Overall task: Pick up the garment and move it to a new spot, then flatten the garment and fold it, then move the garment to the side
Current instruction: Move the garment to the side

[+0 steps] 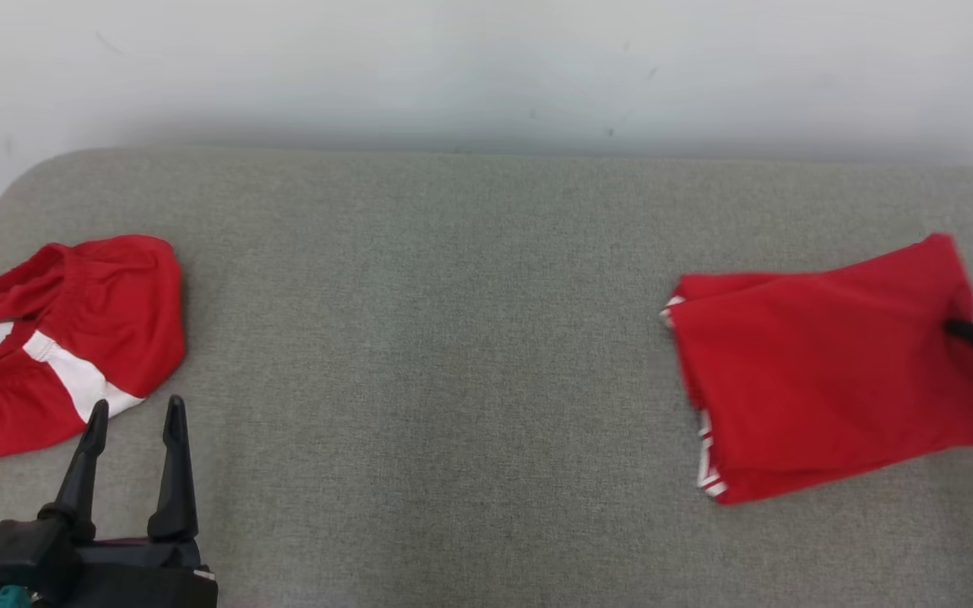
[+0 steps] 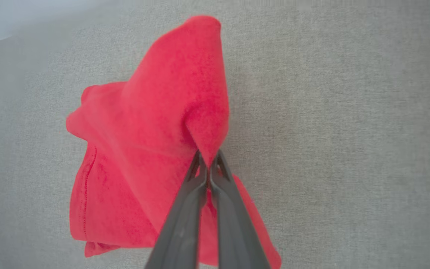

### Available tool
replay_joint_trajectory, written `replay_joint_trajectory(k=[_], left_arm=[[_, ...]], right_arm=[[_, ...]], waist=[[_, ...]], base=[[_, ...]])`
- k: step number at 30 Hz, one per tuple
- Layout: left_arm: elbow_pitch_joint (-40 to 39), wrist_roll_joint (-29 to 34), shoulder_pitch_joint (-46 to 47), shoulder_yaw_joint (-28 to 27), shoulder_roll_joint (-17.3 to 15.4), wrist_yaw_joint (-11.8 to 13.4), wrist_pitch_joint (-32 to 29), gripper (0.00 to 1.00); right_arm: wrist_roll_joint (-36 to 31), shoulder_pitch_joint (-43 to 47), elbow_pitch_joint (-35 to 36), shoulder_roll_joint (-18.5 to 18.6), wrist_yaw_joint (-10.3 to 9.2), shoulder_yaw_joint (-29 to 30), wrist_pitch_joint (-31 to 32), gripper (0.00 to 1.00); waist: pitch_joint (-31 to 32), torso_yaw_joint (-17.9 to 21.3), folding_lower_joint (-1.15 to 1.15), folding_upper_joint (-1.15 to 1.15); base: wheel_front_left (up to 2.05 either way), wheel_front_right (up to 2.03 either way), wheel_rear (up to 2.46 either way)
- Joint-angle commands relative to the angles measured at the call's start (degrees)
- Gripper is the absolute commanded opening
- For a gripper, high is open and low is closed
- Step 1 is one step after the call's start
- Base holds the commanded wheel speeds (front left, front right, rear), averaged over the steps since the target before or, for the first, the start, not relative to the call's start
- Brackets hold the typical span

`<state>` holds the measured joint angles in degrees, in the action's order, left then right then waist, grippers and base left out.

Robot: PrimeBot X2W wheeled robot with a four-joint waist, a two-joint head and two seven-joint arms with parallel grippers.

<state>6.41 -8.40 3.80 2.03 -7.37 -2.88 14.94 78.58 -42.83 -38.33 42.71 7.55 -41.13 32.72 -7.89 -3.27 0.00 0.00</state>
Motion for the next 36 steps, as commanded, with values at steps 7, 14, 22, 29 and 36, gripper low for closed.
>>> replay_joint_trajectory(k=[7,14,22,29,36], left_arm=[[-1.39,0.55,1.76,-0.18,-1.70,0.44,-0.42,1.00],[-3.75,0.08,2.00,-0.94,-2.36,1.34,-1.14,1.00],[-8.02,0.34,2.01,-2.02,-3.83,2.49,-2.06,1.00],[-11.98,-0.12,-0.02,-4.27,-5.02,4.14,-2.20,1.00],[-14.24,0.48,0.94,-4.26,-6.12,4.34,-3.52,1.00]], right_arm=[[-3.10,-7.13,-5.26,3.26,-0.12,0.77,1.28,0.00],[-5.36,-12.79,-9.42,5.23,-0.12,1.72,0.73,0.00],[-9.58,-18.36,-12.16,7.11,-0.12,0.73,-0.56,0.00],[-11.29,-21.28,-14.03,7.87,-0.12,0.32,-1.86,0.00],[-12.68,-22.55,-15.50,9.62,-0.12,-0.48,-3.33,0.00]], waist=[[-3.52,1.26,0.00,0.00],[-7.53,1.55,0.00,0.00],[-12.88,3.64,0.00,0.00],[-15.71,5.91,0.00,0.00],[-17.32,6.74,0.00,0.00]], base=[[0.00,0.00,0.00],[0.00,0.00,0.00],[0.00,0.00,0.00],[0.00,0.00,0.00],[0.00,0.00,0.00]])
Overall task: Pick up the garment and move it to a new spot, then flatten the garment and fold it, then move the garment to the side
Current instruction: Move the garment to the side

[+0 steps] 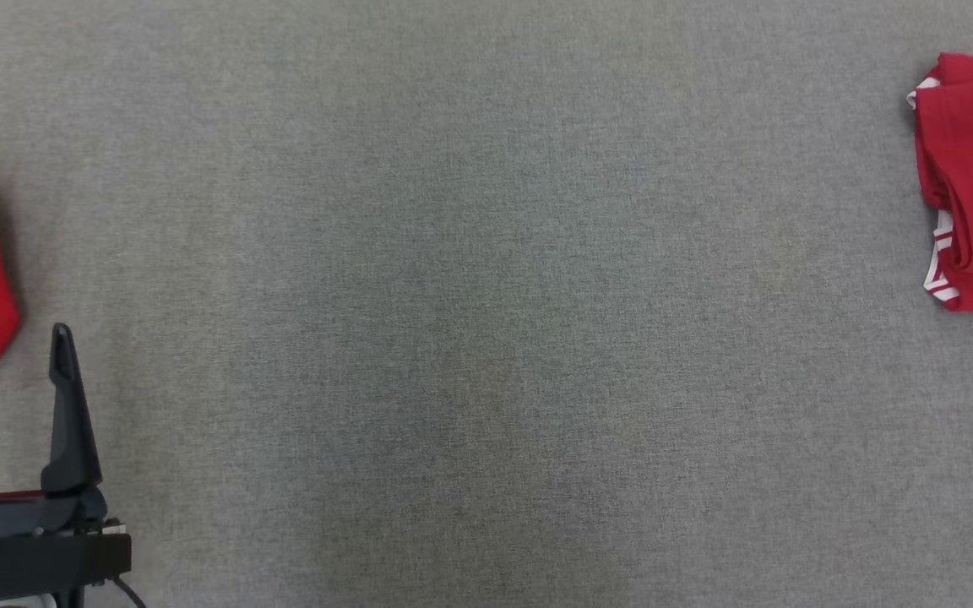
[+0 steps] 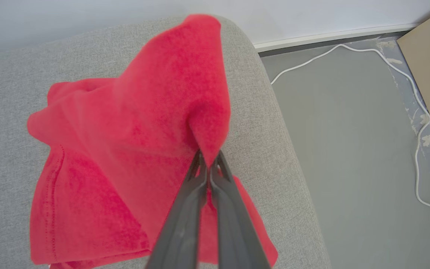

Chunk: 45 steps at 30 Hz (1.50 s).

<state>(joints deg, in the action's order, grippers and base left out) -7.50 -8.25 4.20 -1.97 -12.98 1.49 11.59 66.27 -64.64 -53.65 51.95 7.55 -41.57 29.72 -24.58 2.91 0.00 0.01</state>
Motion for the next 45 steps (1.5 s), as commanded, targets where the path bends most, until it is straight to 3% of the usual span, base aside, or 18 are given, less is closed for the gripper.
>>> replay_joint_trajectory(k=[1,23,24,25,26,38,45], left_arm=[[-0.65,0.36,0.69,-0.25,-0.60,0.05,-0.25,1.00],[-2.74,0.49,1.04,0.76,-1.71,0.78,-0.72,1.00],[-2.79,0.43,0.95,0.73,-1.75,0.85,-0.68,1.00],[-2.81,0.39,0.89,0.72,-1.79,0.88,-0.68,1.00],[-2.81,0.34,0.86,0.75,-1.82,0.90,-0.64,1.00],[-1.74,-0.30,0.67,1.18,-1.71,1.37,-0.05,1.00],[-0.55,-0.86,0.01,1.25,-1.34,1.68,0.91,1.00]], right_arm=[[-0.64,-1.05,-0.28,0.58,-0.12,-0.09,-0.91,0.00],[-9.89,-7.15,-5.80,0.92,-0.12,-6.58,-8.51,0.00],[-10.41,-7.49,-6.28,0.86,-0.12,-6.84,-9.01,0.27],[-11.04,-7.70,-6.62,0.69,-0.12,-7.26,-9.35,0.87],[-11.40,-7.84,-6.90,0.47,-0.12,-7.60,-9.60,1.00],[-11.41,-9.30,-8.09,-1.35,-0.12,-9.27,-11.31,1.00],[-6.73,-6.64,-4.64,-3.51,-0.12,-5.98,-21.79,1.00]], waist=[[-0.87,0.67,0.00,-0.01],[-4.05,-0.98,0.00,-0.01],[-4.09,-1.04,0.00,-0.01],[-4.12,-1.09,0.00,-0.01],[-4.12,-1.12,0.00,-0.01],[-2.95,-1.40,0.00,-0.01],[0.20,-1.41,0.00,-0.01]], base=[[0.00,0.00,0.00],[0.00,0.00,0.00],[0.00,0.00,0.00],[0.00,0.00,0.00],[0.00,0.00,0.00],[0.00,0.00,0.00],[0.00,0.00,0.00]])
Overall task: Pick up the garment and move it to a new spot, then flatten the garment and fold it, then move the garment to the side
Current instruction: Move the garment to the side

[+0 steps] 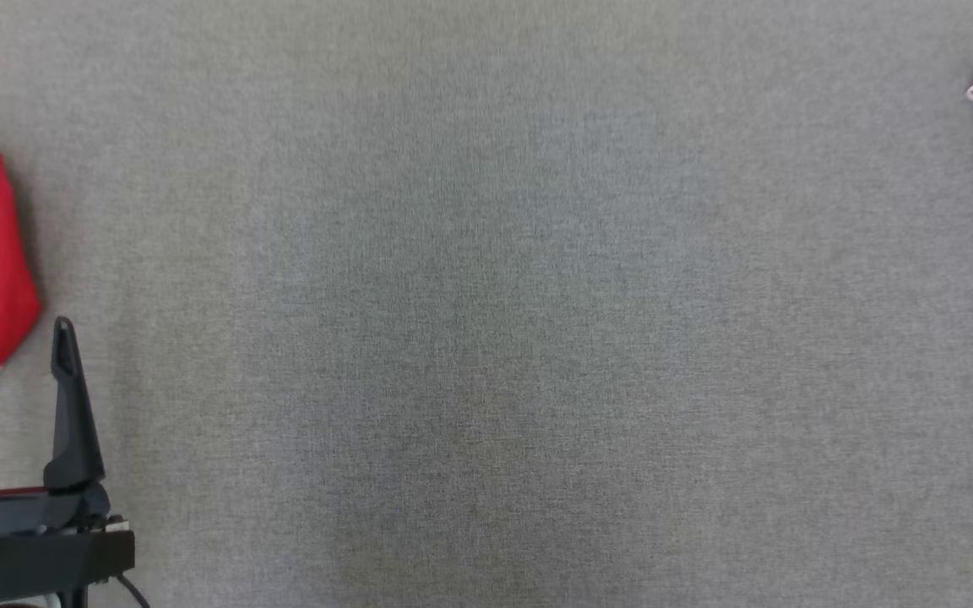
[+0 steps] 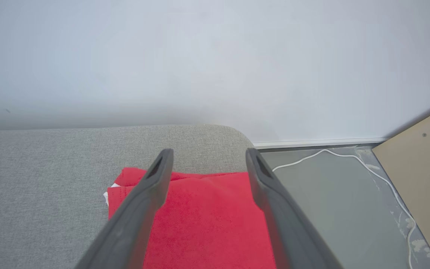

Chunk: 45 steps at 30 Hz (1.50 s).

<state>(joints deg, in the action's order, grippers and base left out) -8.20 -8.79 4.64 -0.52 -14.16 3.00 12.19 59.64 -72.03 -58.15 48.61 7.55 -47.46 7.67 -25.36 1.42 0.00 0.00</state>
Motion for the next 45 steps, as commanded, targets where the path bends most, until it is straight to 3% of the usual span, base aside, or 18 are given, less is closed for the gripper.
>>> replay_joint_trajectory(k=[1,9,15,26,45], left_arm=[[0.23,-0.39,-0.58,-0.37,-0.17,0.27,0.53,1.00],[2.10,-1.46,-1.89,-0.47,-0.03,0.25,1.17,1.00],[3.41,-1.81,-2.50,0.27,0.10,-0.35,1.51,1.00],[5.94,-2.86,-3.58,1.40,0.02,-1.07,1.07,1.00],[6.15,-4.67,-8.68,1.74,-0.54,-0.61,-0.49,1.00]], right_arm=[[0.12,1.51,0.46,-0.42,-0.12,0.05,-1.77,1.00],[1.43,7.20,5.58,-3.47,-0.12,0.66,-15.76,1.00],[0.61,11.10,8.93,-5.76,-0.12,0.66,-20.97,1.00],[-2.74,17.83,11.37,-11.76,-0.12,4.33,-22.78,1.00],[-18.78,37.53,18.44,-22.49,-0.13,23.47,-22.79,1.00]], waist=[[1.48,0.16,0.00,0.00],[6.44,0.72,0.00,0.00],[10.20,1.28,0.00,0.00],[16.85,1.50,0.00,0.00],[25.46,-0.21,0.00,0.00]], base=[[0.00,0.00,0.00],[0.00,0.00,0.00],[0.00,0.00,0.00],[0.00,0.00,0.00],[0.00,0.00,0.00]])
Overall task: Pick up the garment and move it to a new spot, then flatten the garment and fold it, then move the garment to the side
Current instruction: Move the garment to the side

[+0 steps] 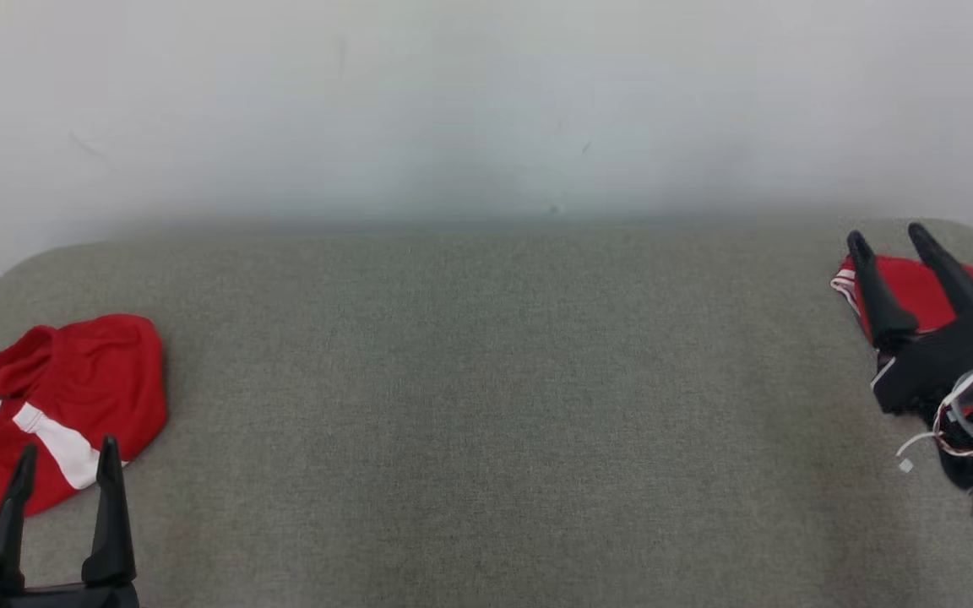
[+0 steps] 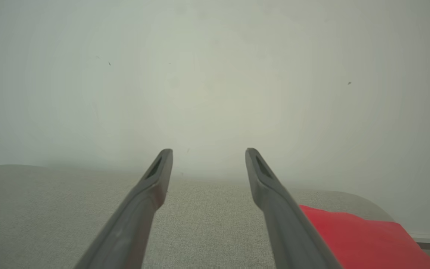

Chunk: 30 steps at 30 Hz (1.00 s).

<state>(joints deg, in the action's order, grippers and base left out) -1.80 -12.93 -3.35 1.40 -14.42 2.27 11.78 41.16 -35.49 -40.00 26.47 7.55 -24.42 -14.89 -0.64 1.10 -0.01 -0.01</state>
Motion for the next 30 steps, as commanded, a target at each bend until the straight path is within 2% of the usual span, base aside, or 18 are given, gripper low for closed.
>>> replay_joint_trajectory(k=[1,11,18,30], left_arm=[[-0.39,-0.62,-0.95,-0.25,-0.26,0.21,-0.08,1.00],[-1.23,-1.33,-1.62,-0.20,-0.34,0.73,-0.62,1.00],[-1.52,-1.58,-2.14,-0.34,-0.39,1.25,-0.77,1.00],[-1.17,-2.27,-2.70,-0.62,-0.69,1.97,-0.94,1.00]], right_arm=[[-0.84,2.08,1.20,-1.55,-0.13,1.23,-0.22,1.00],[-9.69,11.61,8.39,-6.10,-0.13,10.02,1.27,1.00],[-16.44,18.90,16.49,-11.07,-0.13,17.18,4.33,1.00],[-24.96,27.82,29.38,-18.40,-0.13,24.58,10.15,1.00]], waist=[[1.01,0.26,0.01,0.01],[2.15,1.20,0.01,0.01],[2.72,1.77,0.01,0.01],[2.97,2.71,0.01,0.01]], base=[[0.00,0.00,0.00],[0.00,0.00,0.00],[0.00,0.00,0.00],[0.00,0.00,0.00]])
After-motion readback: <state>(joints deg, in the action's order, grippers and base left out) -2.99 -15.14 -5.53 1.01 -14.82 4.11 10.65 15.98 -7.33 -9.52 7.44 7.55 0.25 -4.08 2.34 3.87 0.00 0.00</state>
